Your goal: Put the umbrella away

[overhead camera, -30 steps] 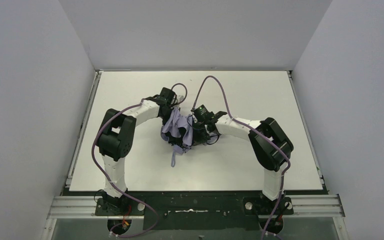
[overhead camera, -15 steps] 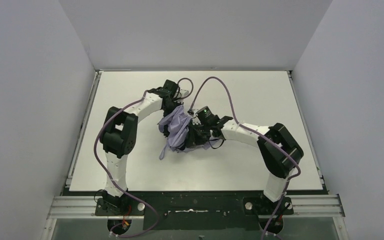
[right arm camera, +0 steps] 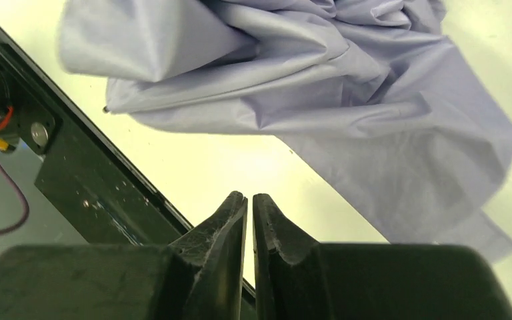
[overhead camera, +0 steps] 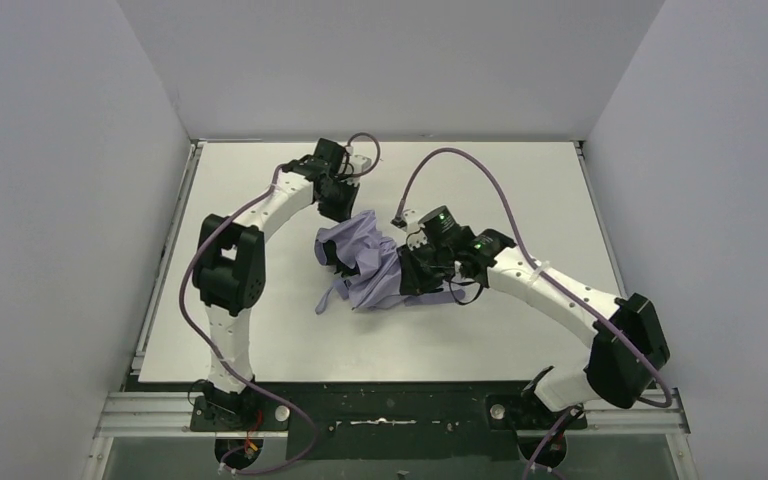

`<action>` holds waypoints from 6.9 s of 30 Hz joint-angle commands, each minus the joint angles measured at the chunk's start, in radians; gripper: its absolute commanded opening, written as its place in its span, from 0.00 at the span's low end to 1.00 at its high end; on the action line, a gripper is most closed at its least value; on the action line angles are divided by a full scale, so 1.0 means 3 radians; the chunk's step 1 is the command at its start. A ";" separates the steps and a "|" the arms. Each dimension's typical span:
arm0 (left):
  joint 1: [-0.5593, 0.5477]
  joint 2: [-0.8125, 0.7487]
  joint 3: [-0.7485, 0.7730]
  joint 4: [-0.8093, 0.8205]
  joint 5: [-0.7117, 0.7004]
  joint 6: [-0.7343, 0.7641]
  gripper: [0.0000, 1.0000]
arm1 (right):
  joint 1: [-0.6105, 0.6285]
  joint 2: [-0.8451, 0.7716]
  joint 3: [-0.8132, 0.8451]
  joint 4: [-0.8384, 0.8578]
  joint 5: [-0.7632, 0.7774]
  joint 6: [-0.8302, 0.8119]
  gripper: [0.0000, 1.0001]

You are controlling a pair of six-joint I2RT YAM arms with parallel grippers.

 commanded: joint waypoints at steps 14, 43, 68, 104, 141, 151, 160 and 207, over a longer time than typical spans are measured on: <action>0.0287 -0.2120 -0.1593 0.0413 -0.0838 -0.0992 0.12 | -0.0828 -0.0232 0.0765 -0.0413 0.0940 -0.0293 0.24; -0.0362 -0.2065 -0.3205 0.1598 -0.0645 -0.2177 0.06 | -0.0945 0.2064 0.1660 0.0356 -0.0063 -0.0301 0.19; -0.0371 -0.0836 -0.1555 0.1215 -0.0221 -0.1431 0.07 | -0.0873 0.1139 0.0568 0.0453 0.0597 -0.0107 0.22; -0.0175 -0.2970 -0.2926 0.1926 0.0517 -0.1844 0.49 | -0.0253 -0.0419 -0.0121 0.0842 0.0680 0.0079 0.67; -0.0637 -0.2156 -0.2638 0.2052 -0.0049 -0.2389 0.71 | -0.0150 -0.0127 -0.1396 0.2001 0.0840 0.0979 0.34; -0.0650 -0.2010 -0.2676 0.2312 -0.0175 -0.2426 0.66 | -0.0150 -0.0145 -0.1377 0.1975 0.0811 0.0987 0.33; -0.0650 -0.1839 -0.2671 0.2634 -0.0021 -0.2536 0.58 | -0.0151 -0.0172 -0.1387 0.1935 0.0811 0.0984 0.33; -0.0392 -0.1683 -0.0392 0.1028 0.1084 -0.1640 0.00 | -0.0151 -0.0972 -0.1254 0.1588 0.1051 0.0808 0.62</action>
